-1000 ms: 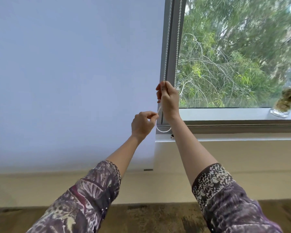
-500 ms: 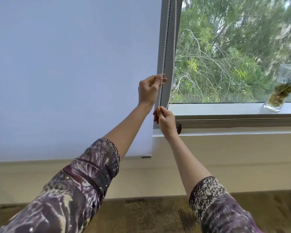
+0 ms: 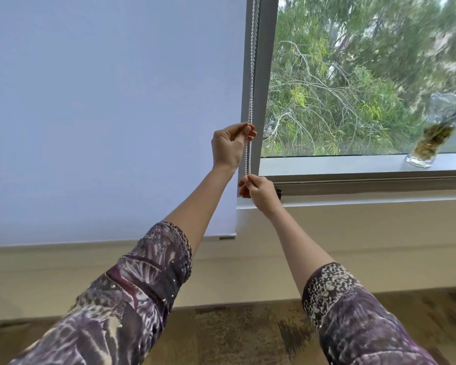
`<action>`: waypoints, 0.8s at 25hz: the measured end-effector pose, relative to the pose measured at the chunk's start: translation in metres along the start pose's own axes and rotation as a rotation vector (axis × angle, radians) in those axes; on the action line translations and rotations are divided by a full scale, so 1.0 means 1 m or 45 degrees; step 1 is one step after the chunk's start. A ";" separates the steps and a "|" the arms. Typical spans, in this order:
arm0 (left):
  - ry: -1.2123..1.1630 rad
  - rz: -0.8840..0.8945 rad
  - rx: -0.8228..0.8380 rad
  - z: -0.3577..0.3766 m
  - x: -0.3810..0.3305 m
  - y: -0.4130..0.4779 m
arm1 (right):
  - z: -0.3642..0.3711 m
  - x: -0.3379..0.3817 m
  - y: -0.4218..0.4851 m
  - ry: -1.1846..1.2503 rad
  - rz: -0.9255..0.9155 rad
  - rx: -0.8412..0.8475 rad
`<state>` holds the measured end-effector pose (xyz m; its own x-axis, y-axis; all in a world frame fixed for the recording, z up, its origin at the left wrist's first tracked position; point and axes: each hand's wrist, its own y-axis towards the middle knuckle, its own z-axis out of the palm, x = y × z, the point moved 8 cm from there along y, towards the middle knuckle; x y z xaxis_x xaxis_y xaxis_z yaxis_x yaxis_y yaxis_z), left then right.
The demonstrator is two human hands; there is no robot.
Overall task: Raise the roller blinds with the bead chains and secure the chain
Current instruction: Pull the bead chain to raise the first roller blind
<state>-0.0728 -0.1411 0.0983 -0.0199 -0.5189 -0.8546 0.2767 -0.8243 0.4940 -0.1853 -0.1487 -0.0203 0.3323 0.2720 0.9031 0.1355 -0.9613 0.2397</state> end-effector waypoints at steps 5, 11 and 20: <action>0.091 -0.013 -0.065 -0.017 0.006 0.000 | -0.016 0.018 0.012 -0.317 -0.026 0.017; 0.325 -0.068 -0.037 -0.025 0.029 -0.004 | -0.047 0.086 0.035 0.055 -0.110 -0.153; 0.474 -0.206 0.004 -0.042 0.073 -0.037 | -0.056 0.174 0.056 0.372 -0.300 -0.233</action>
<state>-0.0442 -0.1388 0.0108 0.2865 -0.2652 -0.9206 0.2959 -0.8895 0.3483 -0.1720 -0.1578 0.1704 0.0299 0.4875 0.8726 -0.0006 -0.8730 0.4877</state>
